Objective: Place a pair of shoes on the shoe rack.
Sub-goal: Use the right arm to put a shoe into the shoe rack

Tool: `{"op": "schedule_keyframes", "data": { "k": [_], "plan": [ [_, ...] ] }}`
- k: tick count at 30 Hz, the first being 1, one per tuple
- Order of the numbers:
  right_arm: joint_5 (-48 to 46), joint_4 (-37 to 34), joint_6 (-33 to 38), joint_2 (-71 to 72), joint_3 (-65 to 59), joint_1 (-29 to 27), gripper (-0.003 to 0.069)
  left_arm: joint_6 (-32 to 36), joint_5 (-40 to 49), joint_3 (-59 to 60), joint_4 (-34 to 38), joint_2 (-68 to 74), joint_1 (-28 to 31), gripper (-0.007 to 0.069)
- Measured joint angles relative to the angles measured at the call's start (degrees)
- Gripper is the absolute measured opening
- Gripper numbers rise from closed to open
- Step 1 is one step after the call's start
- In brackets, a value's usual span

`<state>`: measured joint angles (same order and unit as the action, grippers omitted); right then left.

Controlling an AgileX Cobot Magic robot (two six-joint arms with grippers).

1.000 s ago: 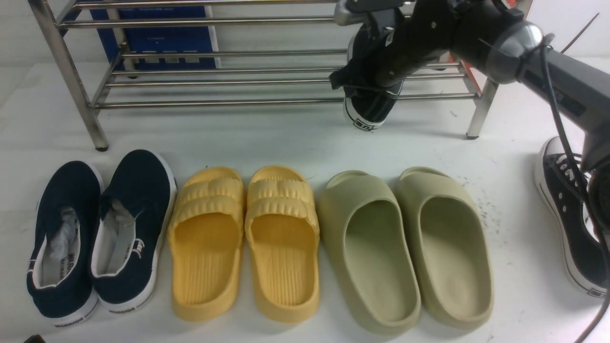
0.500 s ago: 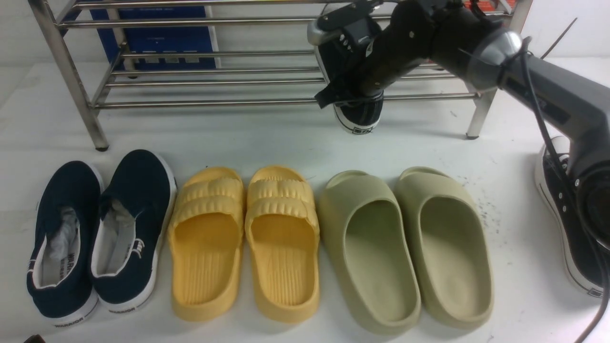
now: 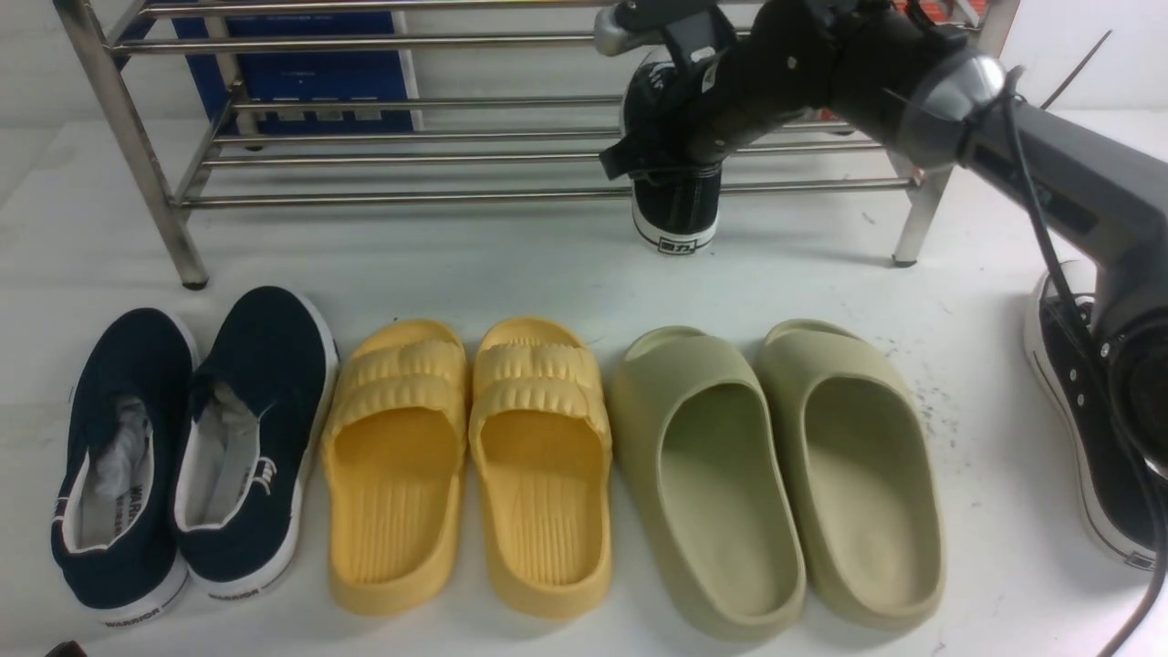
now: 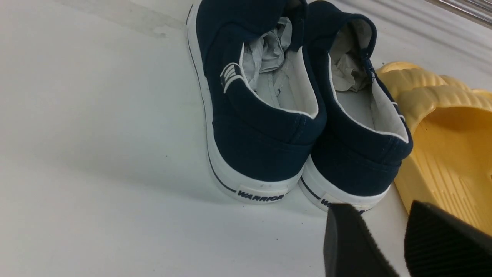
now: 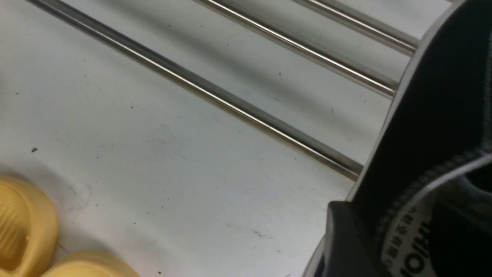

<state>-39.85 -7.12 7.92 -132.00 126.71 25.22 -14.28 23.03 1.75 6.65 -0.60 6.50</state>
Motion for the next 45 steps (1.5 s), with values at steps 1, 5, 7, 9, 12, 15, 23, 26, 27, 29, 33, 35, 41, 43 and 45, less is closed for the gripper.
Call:
{"op": "schedule_keyframes", "data": {
  "k": [1, 5, 7, 9, 12, 15, 23, 26, 27, 29, 33, 35, 41, 43, 45],
  "plan": [
    [-0.1, 0.0, 0.0, -0.01, 0.07, 0.0, 0.0349, 0.0, 0.0, 0.0, 0.0, 0.0, 0.0, 0.0238],
    [-4.27, -0.07, 0.0, 1.87, 0.77, 0.0, 0.0358, 0.0, 0.0, 0.0, 0.0, 0.0, 0.0, 0.0238],
    [-7.3, -0.44, 0.0, 3.17, 0.89, 0.0, 0.0356, 0.0, 0.0, 0.0, 0.0, 0.0, 0.0, 0.0238],
    [-13.18, -1.62, 0.0, 5.66, 1.08, 0.0, 0.0344, 0.0, 0.0, 0.0, 0.0, 0.0, 0.0, 0.0238],
    [-19.62, -3.81, 0.0, 8.12, 1.2, 0.0, 0.0306, 0.0, 0.0, 0.0, 0.0, 0.0, 0.0, 0.0238],
    [-24.94, -4.79, 0.0, 9.17, 1.42, 0.0, 0.0252, 0.0, 0.0, 0.0, 0.0, 0.0, 0.0, 0.0238],
    [-30.35, -3.5, -1.99, 8.52, -3.92, 0.0, 0.0011, 0.0, 0.0, 0.0, 0.0, 0.0, 0.0, 0.0238],
    [-25.16, -3.04, -4.51, 7.33, -7.99, 0.0, 0.0001, 0.0, 0.0, 0.0, 0.0, 0.0, 0.0, 0.0238],
    [-23.46, -3.04, -4.93, 6.96, -8.91, 0.0, 0.0005, 0.0, 0.0, 0.0, 0.0, 0.0, 0.0, 0.0238],
    [-20.76, -3.04, -5.58, 6.24, -9.95, 0.0, 0.0009, 0.0, 0.0, 0.0, 0.0, 0.0, 0.0, 0.0238],
    [-13.75, -2.41, -7.22, 4.23, -10.36, 0.0, 0.0014, 0.0, 0.0, 0.0, 0.0, 0.0, 0.0, 0.0238],
    [-11.03, -1.38, -7.92, 3.55, -10.41, 0.0, 0.0014, 0.0, 0.0, 0.0, 0.0, 0.0, 0.0, 0.0238],
    [-6.49, 1.63, -11.19, 2.58, -10.8, 0.06, 0.0015, 0.0, 0.0, 0.0, 0.0, 0.0, 0.0, 0.0238],
    [-4.6, 2.53, -11.76, 2.38, -10.91, 0.06, 0.0018, 0.0, 0.0, 0.0, 0.0, 0.0, 0.0, 0.0238],
    [-3.77, 2.97, -11.79, 2.33, -10.91, 0.06, 0.0019, 0.0, 0.0, 0.0, 0.0, 0.0, 0.0, 0.0238]
  ]
}}
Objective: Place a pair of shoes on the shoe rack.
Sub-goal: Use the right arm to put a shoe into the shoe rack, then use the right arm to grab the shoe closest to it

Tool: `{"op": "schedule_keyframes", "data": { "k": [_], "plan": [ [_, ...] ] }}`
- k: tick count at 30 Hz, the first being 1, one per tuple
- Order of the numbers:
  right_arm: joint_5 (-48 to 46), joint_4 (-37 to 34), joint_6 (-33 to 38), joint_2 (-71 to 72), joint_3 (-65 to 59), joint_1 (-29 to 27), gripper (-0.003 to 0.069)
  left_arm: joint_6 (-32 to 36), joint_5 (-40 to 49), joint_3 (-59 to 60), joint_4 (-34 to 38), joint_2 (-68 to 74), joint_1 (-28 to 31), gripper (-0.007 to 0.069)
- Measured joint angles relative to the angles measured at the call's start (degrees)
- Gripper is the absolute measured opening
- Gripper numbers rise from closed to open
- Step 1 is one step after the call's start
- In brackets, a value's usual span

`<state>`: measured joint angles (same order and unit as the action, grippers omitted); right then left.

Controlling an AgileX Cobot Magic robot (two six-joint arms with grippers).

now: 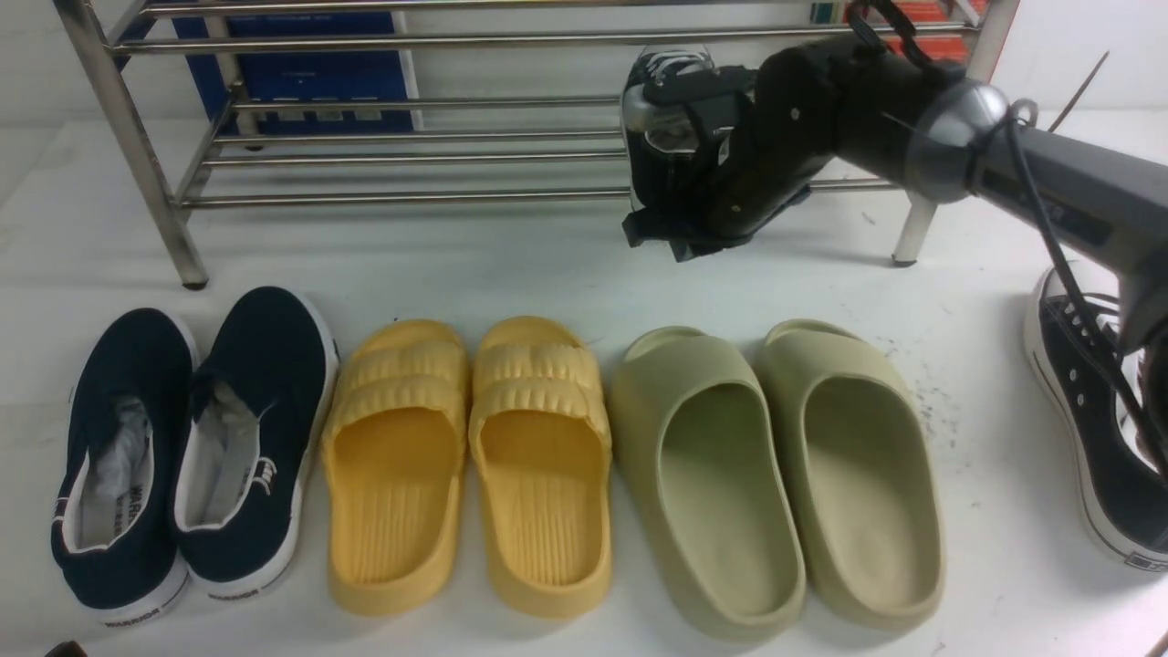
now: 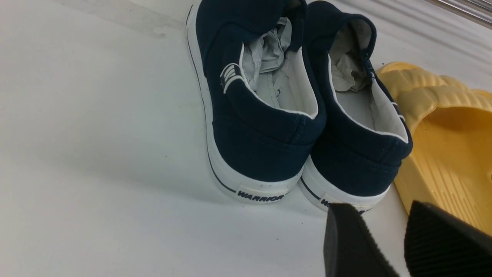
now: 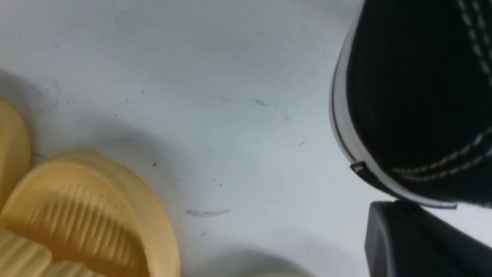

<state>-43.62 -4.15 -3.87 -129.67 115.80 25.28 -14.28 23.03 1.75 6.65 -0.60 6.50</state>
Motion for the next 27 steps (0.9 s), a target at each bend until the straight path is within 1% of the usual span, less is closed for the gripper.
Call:
{"op": "schedule_keyframes", "data": {
  "k": [5, 10, 11, 14, 18, 22, 24, 25, 27],
  "plan": [
    [-2.73, -0.02, -0.14, 0.07, 1.26, 0.0, 0.0023, 0.0, 0.0, 0.0, 0.0, 0.0, 0.0, 0.0238],
    [-12.08, -2.24, 1.21, 3.73, 1.4, 0.0, 0.0027, 0.0, 0.0, 0.0, 0.0, 0.0, 0.0, 0.0238],
    [-16.75, -3.08, 2.39, 6.0, 1.4, 0.0, 0.0029, 0.0, 0.0, 0.0, 0.0, 0.0, 0.0, 0.0238],
    [-24.99, -4.05, 5.19, 10.85, 1.52, 0.0, 0.0033, 0.0, 0.0, 0.0, 0.0, 0.0, 0.0, 0.0238],
    [-26.68, -3.0, 6.31, 17.17, -0.94, 0.0, 0.0036, 0.0, 0.0, 0.0, 0.0, 0.0, 0.0, 0.0238],
    [-26.72, 1.43, 4.47, 27.07, -11.66, 0.0, 0.0036, 0.0, -0.06, 0.0, 0.0, 0.0, 0.0, 0.0238],
    [-26.87, 6.28, 1.03, 34.6, -20.89, -0.22, 0.0038, 0.0, -0.06, 0.0, 0.0, 0.0, 0.0, 0.0238],
    [-26.95, 9.63, -1.96, 38.9, -28.03, -0.83, 0.004, 0.0, -0.06, 0.0, 0.0, 0.0, 0.0, 0.0238],
    [-26.95, 12.42, -5.75, 43.34, -34.99, -2.14, 0.0045, 0.0, -0.06, 0.0, 0.0, 0.0, 0.0, 0.0238]
  ]
}}
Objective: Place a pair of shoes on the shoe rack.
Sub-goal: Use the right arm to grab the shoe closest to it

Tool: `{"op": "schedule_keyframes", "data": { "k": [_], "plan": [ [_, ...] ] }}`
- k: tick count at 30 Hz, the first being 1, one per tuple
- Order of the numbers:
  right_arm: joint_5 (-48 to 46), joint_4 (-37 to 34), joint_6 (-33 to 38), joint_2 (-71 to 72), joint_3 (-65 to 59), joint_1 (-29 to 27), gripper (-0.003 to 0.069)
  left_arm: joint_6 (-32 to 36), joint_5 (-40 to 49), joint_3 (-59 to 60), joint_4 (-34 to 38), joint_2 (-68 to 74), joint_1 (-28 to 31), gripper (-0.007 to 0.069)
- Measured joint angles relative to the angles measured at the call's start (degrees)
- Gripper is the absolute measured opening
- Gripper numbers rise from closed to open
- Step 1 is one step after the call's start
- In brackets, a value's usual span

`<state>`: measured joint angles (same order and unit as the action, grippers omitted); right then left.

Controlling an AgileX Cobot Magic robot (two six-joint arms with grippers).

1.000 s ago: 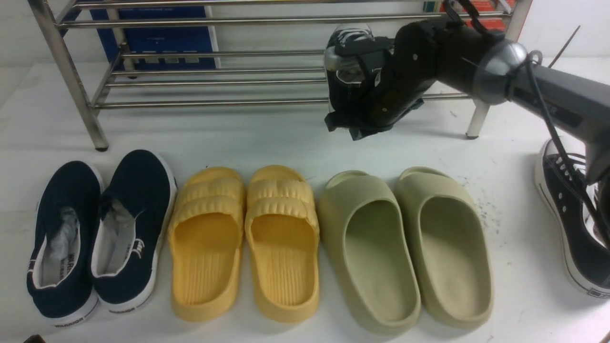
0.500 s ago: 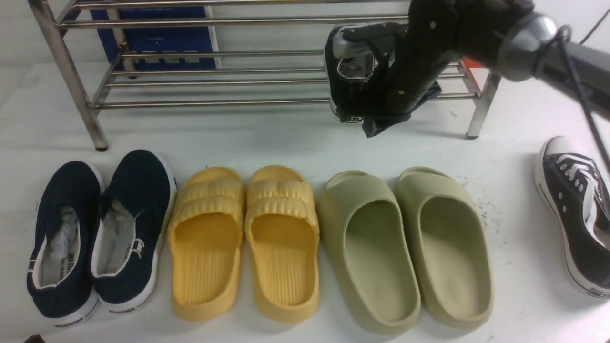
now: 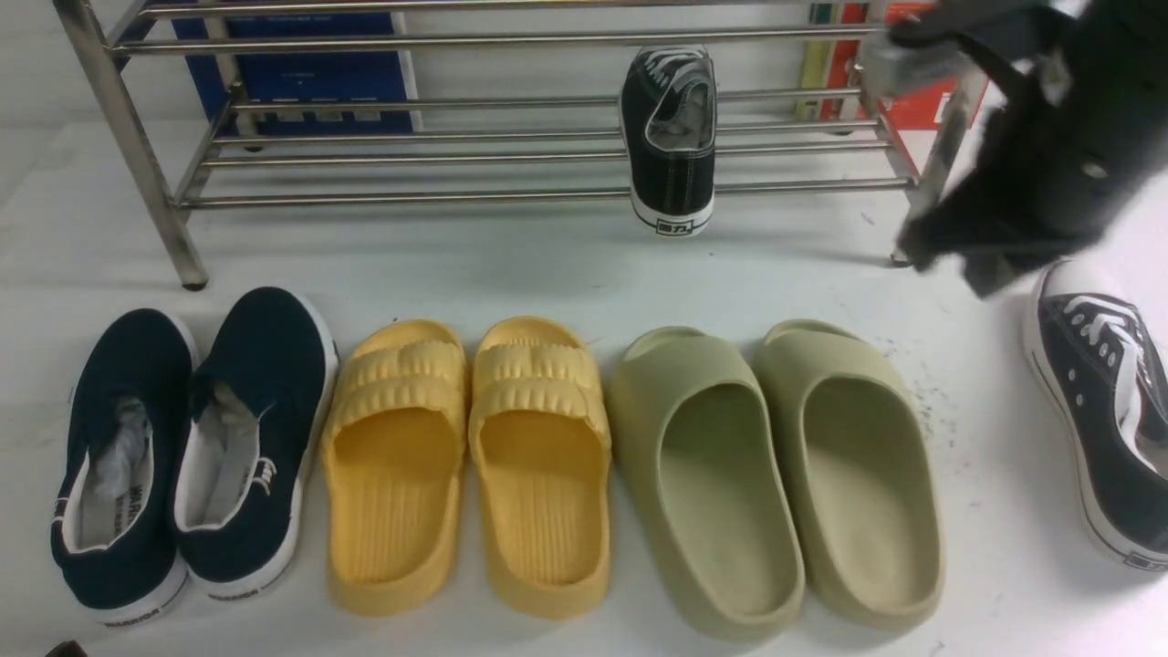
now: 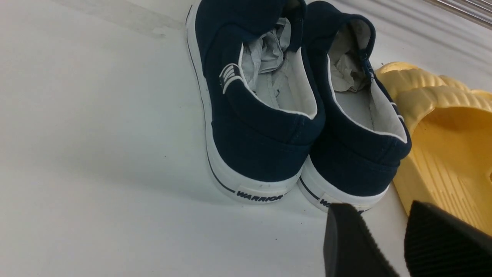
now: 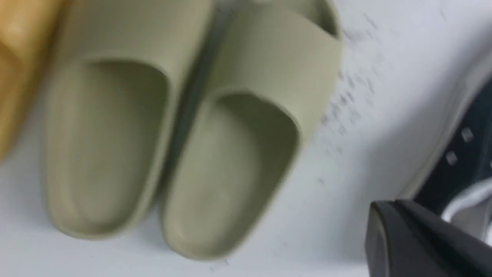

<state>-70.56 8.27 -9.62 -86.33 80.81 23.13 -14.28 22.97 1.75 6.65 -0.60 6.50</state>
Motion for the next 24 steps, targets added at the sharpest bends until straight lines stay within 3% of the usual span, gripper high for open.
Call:
{"op": "schedule_keyframes", "data": {
  "k": [5, 10, 15, 22, 24],
  "plan": [
    [4.61, 2.6, -4.32, 8.47, -15.82, -6.47, 0.0077, 0.0, 0.0, 0.0, 0.0, 0.0, 0.0, 0.0238],
    [16.53, -2.83, -3.98, 10.01, -26.99, -17.24, 0.0258, 0.0, 0.0, 0.0, 0.0, 0.0, 0.0, 0.0238],
    [25.77, -6.3, -2.58, 6.13, -29.1, -20.19, 0.04, 0.0, 0.0, 0.0, 0.0, 0.0, 0.0, 0.0238],
    [30.17, -1.86, -2.13, -0.92, -29.1, -20.24, 0.0405, 0.0, 0.0, 0.0, 0.0, 0.0, 0.0, 0.0238],
    [30.85, -1.36, -2.08, -4.26, -29.1, -20.24, 0.0361, 0.0, 0.0, 0.0, 0.0, 0.0, 0.0, 0.0238]
  ]
}}
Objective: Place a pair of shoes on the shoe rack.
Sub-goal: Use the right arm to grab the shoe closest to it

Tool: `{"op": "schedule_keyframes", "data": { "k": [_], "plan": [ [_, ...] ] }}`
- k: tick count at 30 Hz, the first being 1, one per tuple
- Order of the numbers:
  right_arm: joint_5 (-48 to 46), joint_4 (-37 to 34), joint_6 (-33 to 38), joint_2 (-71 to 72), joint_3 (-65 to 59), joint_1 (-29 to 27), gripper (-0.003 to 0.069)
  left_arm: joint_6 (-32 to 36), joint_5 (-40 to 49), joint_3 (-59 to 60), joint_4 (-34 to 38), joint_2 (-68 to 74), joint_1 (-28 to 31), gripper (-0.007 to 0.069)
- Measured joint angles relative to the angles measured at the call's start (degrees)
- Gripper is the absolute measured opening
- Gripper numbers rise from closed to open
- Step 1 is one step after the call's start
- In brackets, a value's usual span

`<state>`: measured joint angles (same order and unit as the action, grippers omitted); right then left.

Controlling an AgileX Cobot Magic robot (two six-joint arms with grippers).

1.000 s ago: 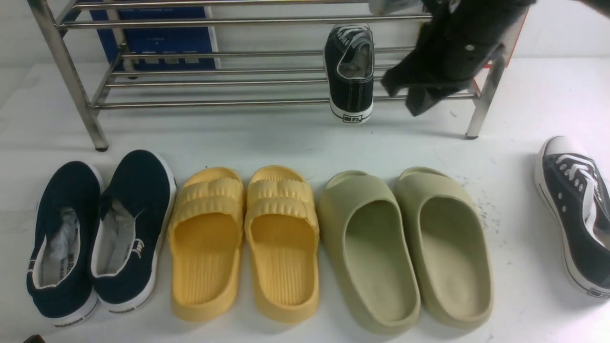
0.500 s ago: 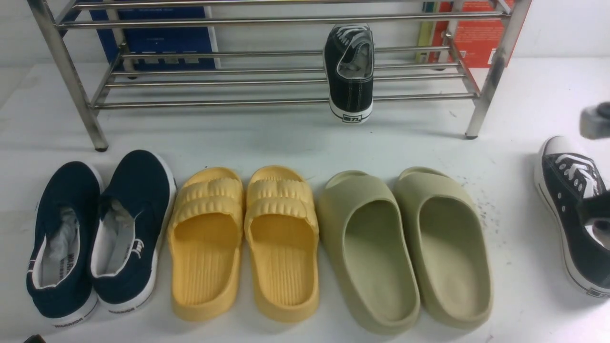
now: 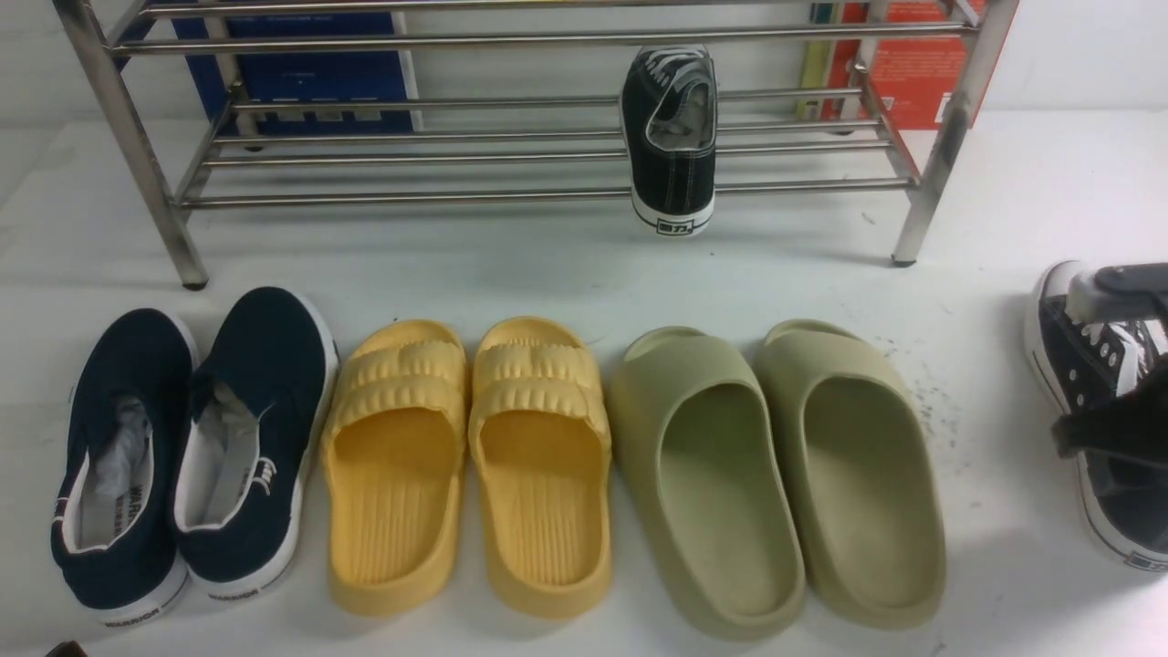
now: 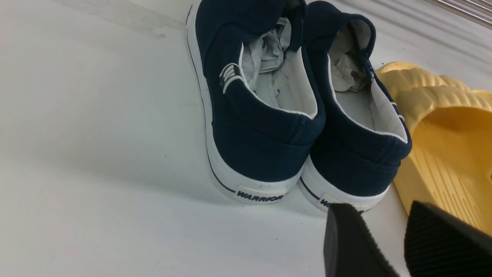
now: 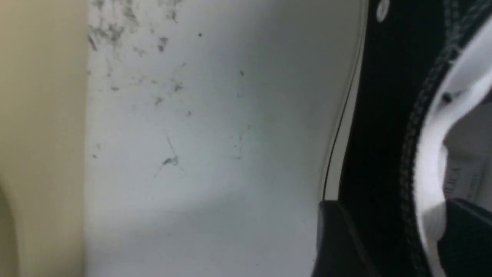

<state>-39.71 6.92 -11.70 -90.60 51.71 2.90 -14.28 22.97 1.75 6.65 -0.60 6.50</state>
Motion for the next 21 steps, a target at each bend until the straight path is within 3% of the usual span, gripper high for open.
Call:
{"op": "schedule_keyframes", "data": {
  "k": [3, 9, 16, 21],
  "plan": [
    [0.86, 0.9, -0.01, -1.9, 0.06, 0.0, 0.0299, 0.0, 0.0, 0.0, 0.0, 0.0, 0.0, 0.0238],
    [0.74, 0.14, 0.31, -2.4, 0.33, 0.08, 0.0051, 0.0, 0.0, 0.0, 0.0, 0.0, 0.0, 0.0238],
    [-11.69, -3.28, 0.17, 6.43, 0.27, 3.86, 0.0041, 0.0, 0.05, 0.0, 0.0, 0.0, 0.0, 0.0238],
    [-20.46, -9.55, 4.77, 13.06, 4.05, 12.87, 0.0041, 0.0, 0.05, 0.0, 0.0, 0.0, 0.0, 0.0238]
  ]
}}
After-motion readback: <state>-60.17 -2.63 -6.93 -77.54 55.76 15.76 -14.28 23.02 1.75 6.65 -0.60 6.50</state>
